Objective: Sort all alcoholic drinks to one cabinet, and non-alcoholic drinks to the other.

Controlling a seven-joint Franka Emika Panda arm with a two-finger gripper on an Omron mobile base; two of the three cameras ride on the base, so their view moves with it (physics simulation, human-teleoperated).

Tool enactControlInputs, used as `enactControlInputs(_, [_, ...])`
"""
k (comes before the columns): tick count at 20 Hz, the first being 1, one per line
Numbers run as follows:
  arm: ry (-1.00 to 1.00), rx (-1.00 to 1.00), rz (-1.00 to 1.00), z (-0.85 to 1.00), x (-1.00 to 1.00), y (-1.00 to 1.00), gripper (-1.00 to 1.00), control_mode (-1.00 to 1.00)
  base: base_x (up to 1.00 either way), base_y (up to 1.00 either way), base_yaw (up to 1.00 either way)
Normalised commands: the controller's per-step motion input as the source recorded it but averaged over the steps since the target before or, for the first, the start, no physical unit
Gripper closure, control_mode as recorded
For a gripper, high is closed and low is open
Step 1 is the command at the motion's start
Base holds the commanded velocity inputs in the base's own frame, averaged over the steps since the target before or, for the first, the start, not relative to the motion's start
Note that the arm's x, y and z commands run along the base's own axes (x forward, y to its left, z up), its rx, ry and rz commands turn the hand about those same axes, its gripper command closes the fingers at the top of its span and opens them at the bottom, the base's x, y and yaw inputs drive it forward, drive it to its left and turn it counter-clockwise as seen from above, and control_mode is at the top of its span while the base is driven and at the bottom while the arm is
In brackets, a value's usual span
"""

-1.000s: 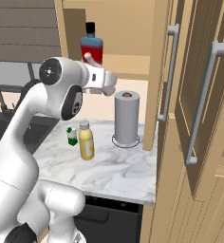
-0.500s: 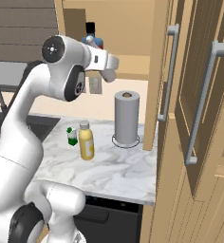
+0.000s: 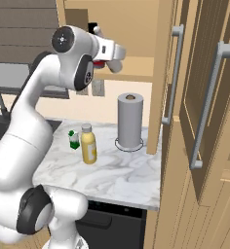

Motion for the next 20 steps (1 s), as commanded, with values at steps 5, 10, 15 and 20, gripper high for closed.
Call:
enactControlInputs(5, [0.01, 0.08, 0.00, -0.02, 0.91, -0.22, 1.00, -1.00, 0.00, 0.00, 0.00])
enactControlInputs(10, [0.03, 0.09, 0.00, -0.38, 0.69, -0.36, 1.00, -1.00, 0.00, 0.00, 0.00])
enactControlInputs(15, [0.04, 0.01, 0.00, -0.43, 0.79, -0.18, 1.00, -1.00, 0.00, 0.00, 0.00])
enactControlInputs(20, [0.00, 0.00, 0.00, -0.20, 0.59, -0.03, 1.00, -1.00, 0.00, 0.00, 0.00])
